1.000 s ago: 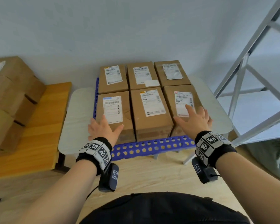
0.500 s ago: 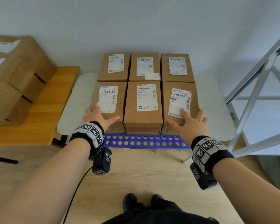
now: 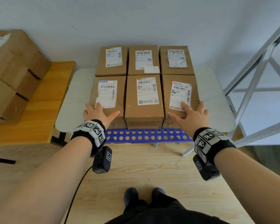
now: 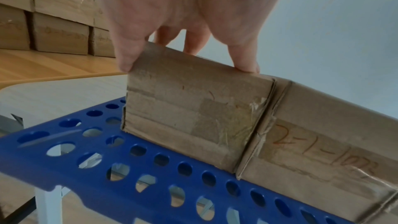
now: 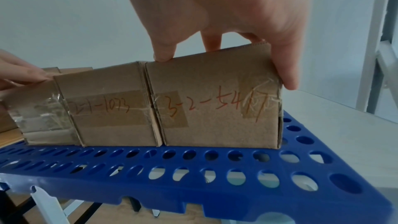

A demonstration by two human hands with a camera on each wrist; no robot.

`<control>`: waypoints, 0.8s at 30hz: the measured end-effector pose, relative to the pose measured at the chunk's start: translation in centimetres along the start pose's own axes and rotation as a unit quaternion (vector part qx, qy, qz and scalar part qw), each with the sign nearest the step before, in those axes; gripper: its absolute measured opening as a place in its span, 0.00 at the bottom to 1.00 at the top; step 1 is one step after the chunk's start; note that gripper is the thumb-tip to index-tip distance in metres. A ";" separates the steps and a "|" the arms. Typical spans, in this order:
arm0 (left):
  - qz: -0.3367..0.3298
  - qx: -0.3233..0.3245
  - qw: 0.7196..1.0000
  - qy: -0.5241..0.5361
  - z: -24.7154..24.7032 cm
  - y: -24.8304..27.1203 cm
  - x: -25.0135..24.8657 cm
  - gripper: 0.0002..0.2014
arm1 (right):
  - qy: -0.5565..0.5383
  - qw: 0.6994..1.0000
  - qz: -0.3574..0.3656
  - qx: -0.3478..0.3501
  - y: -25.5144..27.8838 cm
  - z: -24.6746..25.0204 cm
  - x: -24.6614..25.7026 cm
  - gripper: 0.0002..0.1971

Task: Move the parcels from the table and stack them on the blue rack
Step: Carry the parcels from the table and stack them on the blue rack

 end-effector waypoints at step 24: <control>-0.064 -0.026 0.997 -0.047 2.9 2.3 -2.2 0.32 | 0.040 0.999 0.019 0.013 1.0 1.1 3.1 0.36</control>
Point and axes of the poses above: each hand's wrist, its own y-axis away from the middle knuckle, its own z-axis out of the back of the hand, x = y × z, the point moved 10 cm from there along -y, towards the middle knuckle, and after that the axes turned 9 degrees about -y, right-handed, at the moved point
